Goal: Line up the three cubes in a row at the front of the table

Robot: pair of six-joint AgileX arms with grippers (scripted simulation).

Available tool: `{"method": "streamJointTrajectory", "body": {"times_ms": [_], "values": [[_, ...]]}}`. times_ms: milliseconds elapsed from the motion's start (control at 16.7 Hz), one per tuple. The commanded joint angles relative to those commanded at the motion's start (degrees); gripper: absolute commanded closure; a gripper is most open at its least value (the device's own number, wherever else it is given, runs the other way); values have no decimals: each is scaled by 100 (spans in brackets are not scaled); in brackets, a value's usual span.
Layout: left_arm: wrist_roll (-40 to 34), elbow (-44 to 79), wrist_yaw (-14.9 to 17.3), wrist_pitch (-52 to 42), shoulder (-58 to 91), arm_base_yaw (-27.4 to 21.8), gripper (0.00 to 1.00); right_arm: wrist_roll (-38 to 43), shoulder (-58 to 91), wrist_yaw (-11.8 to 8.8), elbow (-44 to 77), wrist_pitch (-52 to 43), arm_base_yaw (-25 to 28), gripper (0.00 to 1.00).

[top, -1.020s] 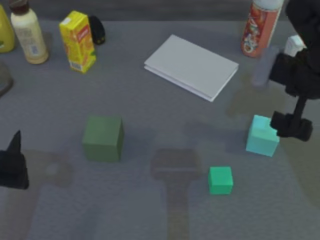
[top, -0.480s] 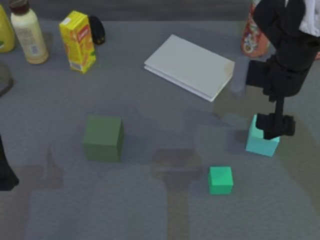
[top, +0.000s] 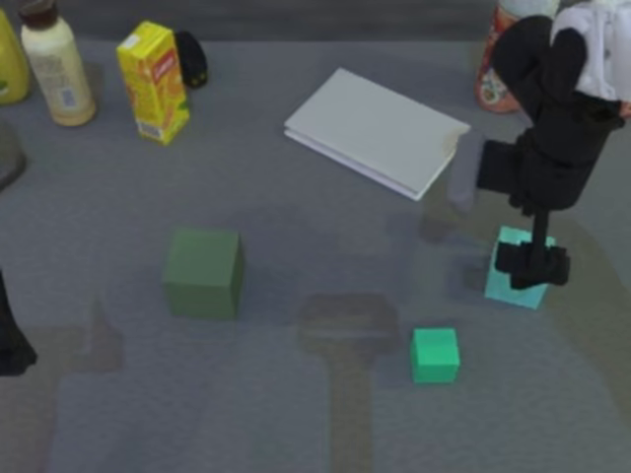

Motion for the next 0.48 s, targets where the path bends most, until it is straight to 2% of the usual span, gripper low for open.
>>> {"method": "streamJointTrajectory", "body": {"times_ms": [240,480], "values": [[0,0,0,0,0,0,0,17,338,3,-558,932,12,0],[0,0,0,0,0,0,0,20,435,4,-709,1147,16,0]]}}
